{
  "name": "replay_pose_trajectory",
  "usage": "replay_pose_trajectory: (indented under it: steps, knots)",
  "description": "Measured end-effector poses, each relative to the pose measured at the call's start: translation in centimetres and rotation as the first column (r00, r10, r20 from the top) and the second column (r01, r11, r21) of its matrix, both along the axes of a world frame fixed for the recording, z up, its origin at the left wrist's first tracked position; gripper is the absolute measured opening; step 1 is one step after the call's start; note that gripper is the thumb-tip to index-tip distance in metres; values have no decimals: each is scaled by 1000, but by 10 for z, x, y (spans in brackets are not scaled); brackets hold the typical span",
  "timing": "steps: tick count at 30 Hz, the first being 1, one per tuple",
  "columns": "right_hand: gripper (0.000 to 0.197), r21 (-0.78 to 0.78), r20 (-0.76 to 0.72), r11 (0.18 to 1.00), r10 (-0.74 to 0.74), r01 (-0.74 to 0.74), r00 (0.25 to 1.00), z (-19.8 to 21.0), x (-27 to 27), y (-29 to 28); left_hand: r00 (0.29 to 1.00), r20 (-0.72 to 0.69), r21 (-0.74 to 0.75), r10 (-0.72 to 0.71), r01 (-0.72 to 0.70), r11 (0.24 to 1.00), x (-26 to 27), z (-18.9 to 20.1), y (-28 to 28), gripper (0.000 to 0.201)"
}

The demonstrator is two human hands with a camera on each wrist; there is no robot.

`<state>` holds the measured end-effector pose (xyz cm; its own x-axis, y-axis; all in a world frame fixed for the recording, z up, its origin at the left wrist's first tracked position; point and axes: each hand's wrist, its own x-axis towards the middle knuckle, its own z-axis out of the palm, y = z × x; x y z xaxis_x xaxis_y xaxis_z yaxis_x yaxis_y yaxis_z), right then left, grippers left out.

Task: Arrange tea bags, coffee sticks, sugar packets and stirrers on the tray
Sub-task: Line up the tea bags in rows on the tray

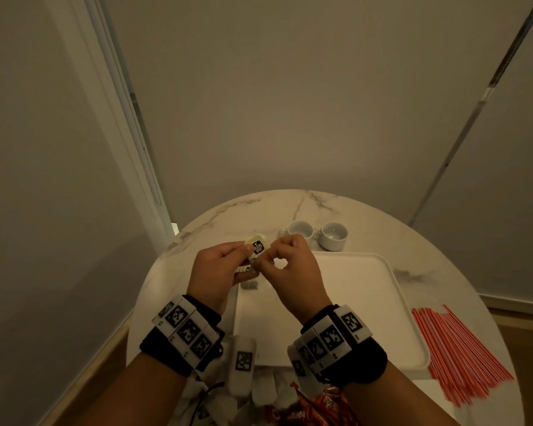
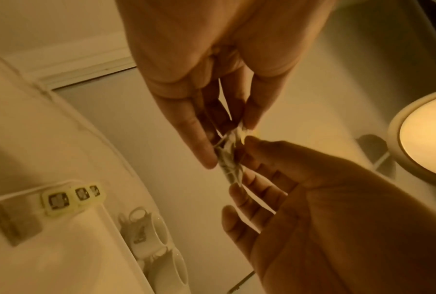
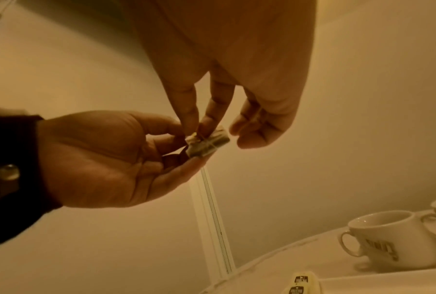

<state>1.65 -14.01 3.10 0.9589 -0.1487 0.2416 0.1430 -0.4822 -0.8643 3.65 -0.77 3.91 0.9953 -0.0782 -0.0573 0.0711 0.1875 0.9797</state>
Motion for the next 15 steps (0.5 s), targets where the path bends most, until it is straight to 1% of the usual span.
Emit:
replay_pose_trajectory:
  steps: [2,4,6,11,15]
  knots:
    - [13,82,41,996,-28,25,999,4,-2,0,1000,-27,-40,-3,2,999,0,2,0,19]
    - [19,120,81,991,-66,56,995,8,-1,-2,1000,-23,-42,-7,6,999,1,3,0,19]
    - [21,118,94,991,-81,69,992,13,1,-4,1000,-14,-23,4,-4,1000,1,4,1,19]
    - [17,143,51,989,-44,36,998,19,8,-8,998,48,47,41,-43,998,2,2,2,19]
    - [15,108,28,994,-12,9,1000,17,12,-8,999,40,-16,4,-3,1000,3,1,3,19]
